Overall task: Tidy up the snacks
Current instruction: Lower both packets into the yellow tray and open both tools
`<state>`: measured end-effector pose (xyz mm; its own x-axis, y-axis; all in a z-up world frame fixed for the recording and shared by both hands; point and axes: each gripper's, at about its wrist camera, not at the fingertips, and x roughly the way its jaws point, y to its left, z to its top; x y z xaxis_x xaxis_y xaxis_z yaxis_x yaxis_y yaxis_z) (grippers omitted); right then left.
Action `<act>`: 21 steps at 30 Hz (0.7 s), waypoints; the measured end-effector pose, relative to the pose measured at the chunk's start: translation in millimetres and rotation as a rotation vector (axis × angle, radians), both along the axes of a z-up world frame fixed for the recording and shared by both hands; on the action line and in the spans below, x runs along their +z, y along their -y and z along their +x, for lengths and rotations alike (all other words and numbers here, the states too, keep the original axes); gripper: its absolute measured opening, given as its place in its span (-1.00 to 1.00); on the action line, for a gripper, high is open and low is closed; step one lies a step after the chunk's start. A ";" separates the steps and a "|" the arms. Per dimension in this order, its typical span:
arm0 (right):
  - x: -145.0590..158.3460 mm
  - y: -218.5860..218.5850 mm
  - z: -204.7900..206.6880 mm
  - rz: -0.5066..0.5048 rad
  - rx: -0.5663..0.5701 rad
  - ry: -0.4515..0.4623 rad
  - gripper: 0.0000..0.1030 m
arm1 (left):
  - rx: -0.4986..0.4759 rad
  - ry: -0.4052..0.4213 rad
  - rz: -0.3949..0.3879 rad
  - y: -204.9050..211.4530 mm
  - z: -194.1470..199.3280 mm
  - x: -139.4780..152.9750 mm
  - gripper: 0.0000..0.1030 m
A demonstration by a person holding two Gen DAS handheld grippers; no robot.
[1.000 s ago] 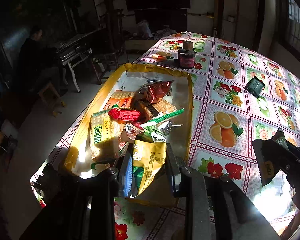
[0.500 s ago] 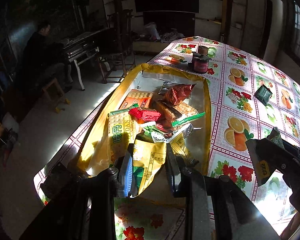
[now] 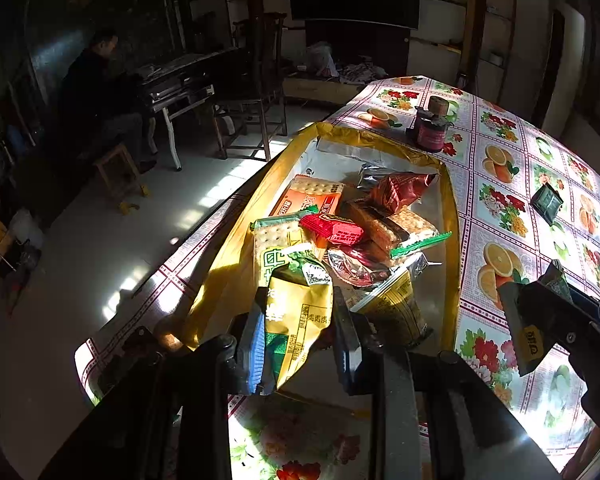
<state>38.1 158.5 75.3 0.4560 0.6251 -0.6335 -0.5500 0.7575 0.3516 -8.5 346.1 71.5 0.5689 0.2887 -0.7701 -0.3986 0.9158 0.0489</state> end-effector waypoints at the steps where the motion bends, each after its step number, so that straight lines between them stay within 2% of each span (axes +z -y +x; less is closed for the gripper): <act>1: -0.1 -0.5 0.2 0.000 0.001 0.000 -0.21 | 0.001 0.000 0.000 -0.9 0.0 -0.1 -0.47; 21: -0.6 -34.1 30.7 -0.010 0.039 -0.002 -0.21 | 0.025 -0.018 -0.016 -20.5 2.6 -5.6 -0.47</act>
